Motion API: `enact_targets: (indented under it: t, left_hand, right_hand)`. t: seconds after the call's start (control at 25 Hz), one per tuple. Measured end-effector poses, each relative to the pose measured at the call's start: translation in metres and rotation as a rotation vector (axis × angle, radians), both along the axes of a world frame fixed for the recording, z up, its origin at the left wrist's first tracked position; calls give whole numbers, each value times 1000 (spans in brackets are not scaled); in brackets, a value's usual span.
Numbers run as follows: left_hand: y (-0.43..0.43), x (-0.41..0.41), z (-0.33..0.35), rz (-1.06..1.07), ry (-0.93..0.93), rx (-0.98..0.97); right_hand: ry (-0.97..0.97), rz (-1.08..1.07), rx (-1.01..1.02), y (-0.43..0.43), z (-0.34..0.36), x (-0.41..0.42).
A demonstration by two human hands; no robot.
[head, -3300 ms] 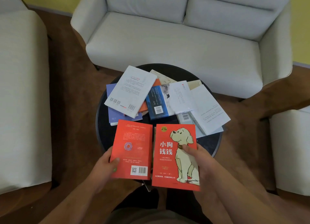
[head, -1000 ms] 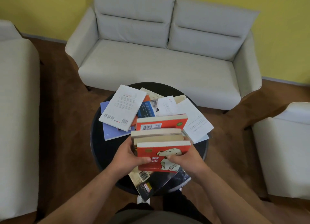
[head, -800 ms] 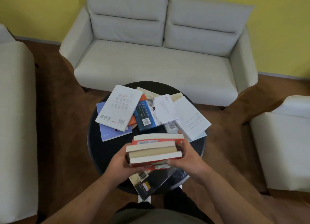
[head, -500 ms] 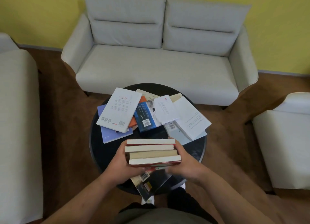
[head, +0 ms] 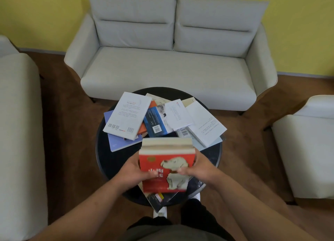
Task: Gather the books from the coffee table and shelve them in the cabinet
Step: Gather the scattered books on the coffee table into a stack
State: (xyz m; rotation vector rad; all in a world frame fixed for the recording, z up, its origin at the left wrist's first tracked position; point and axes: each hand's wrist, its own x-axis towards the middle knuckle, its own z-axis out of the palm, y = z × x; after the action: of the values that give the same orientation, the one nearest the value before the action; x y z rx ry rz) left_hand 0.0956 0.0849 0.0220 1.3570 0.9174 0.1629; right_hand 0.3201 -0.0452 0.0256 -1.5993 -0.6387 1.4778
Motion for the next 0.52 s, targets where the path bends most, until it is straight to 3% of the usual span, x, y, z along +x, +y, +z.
enact_targets:
  t: [0.12, 0.2, 0.28, 0.4, 0.52]
  left_hand:
    - [-13, 40, 10, 228, 81, -307]
    - [-25, 55, 5, 167, 154, -393]
    - [-23, 50, -11, 12, 251, -248]
    - [2, 25, -47, -200, 764, 326]
    - [-9, 14, -70, -432, 911, 371]
  right_hand:
    - [176, -167, -31, -2, 1, 6]
    - [250, -256, -116, -17, -7, 9]
    - [294, -336, -168, -40, -21, 17]
    - [297, -397, -224, -78, -33, 30]
    - [287, -440, -258, -100, -41, 35]
